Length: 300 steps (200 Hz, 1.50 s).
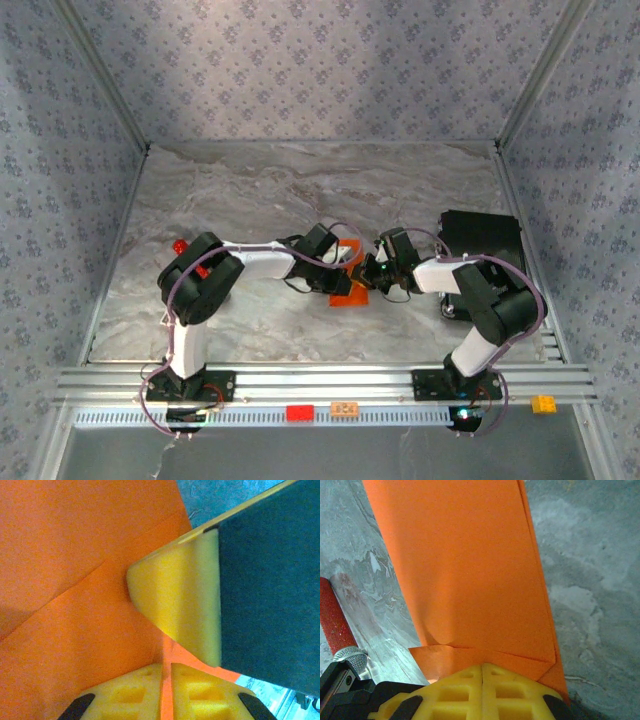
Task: Fold a paper plane with a square sheet of paper (pick it up from the middle)
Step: Fold the triangle a second time at the center of the table.
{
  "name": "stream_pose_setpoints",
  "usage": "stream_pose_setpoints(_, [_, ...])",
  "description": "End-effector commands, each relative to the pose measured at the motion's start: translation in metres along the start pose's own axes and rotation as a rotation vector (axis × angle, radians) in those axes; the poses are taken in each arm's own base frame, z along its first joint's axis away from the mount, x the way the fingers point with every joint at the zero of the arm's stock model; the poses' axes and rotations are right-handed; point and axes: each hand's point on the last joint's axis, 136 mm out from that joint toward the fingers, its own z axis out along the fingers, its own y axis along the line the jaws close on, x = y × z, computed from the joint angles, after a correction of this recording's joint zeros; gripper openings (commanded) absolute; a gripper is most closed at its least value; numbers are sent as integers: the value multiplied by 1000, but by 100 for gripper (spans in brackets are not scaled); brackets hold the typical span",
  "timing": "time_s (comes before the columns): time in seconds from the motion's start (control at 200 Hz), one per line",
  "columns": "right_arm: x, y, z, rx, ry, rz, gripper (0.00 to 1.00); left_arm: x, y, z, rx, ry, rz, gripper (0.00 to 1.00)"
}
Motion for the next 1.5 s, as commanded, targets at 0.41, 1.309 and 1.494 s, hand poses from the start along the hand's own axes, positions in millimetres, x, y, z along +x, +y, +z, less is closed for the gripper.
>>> stream_pose_setpoints(0.41, [14, -46, 0, 146, 26, 80, 5, 52, 15, -14, -49, 86, -9, 14])
stream_pose_setpoints(1.309, [14, -41, 0, 128, 27, 77, 5, 13, -28, -52, 129, -114, 9, 13])
stream_pose_setpoints(1.494, [13, -40, 0, 119, 29, 72, 5, 1, -16, -32, 79, -77, -5, 12])
